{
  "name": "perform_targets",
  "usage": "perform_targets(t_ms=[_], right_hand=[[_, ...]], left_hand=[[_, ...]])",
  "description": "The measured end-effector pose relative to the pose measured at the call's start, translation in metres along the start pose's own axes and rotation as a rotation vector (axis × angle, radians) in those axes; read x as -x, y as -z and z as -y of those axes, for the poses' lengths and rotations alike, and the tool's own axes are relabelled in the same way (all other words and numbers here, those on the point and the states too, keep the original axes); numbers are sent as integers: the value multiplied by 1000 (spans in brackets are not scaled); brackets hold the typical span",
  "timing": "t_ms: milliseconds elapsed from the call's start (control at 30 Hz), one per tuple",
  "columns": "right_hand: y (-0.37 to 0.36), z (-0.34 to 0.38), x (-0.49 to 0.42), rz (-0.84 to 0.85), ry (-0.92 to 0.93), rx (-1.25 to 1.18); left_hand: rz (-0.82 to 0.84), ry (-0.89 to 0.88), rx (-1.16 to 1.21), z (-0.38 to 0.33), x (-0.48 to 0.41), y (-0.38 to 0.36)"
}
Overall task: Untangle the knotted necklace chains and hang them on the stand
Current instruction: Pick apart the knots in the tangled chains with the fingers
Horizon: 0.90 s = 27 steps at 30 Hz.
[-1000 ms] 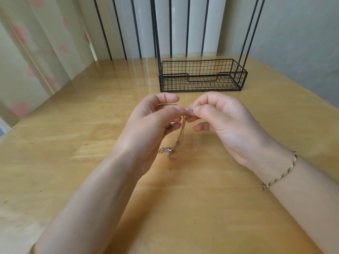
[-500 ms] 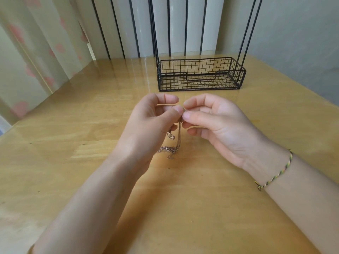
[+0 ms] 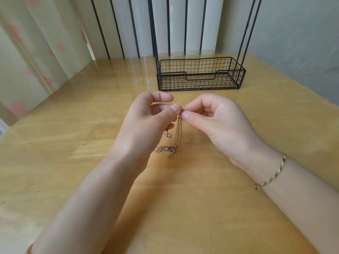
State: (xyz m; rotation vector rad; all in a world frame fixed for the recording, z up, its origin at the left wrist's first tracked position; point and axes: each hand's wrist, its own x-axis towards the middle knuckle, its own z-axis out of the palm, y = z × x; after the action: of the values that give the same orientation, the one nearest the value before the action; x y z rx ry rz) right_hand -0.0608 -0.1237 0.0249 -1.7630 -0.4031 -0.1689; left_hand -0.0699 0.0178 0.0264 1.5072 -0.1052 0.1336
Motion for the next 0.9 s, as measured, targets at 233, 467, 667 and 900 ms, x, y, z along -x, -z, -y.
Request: perform_targets(t_ms=[233,467,667,900], right_hand=[[7,2,-4,26,60,141],[4,2,-4,128,7,260],[7,2,-4,160,63,431],[10,-1,-3,-6,221,681]], left_hand=[[43,-123,-270,0,1,-5],[-80,-529,-974,5,3,-6],[-33,-425,-922,8,2,-9],[53,4,-358,-1,2,-10]])
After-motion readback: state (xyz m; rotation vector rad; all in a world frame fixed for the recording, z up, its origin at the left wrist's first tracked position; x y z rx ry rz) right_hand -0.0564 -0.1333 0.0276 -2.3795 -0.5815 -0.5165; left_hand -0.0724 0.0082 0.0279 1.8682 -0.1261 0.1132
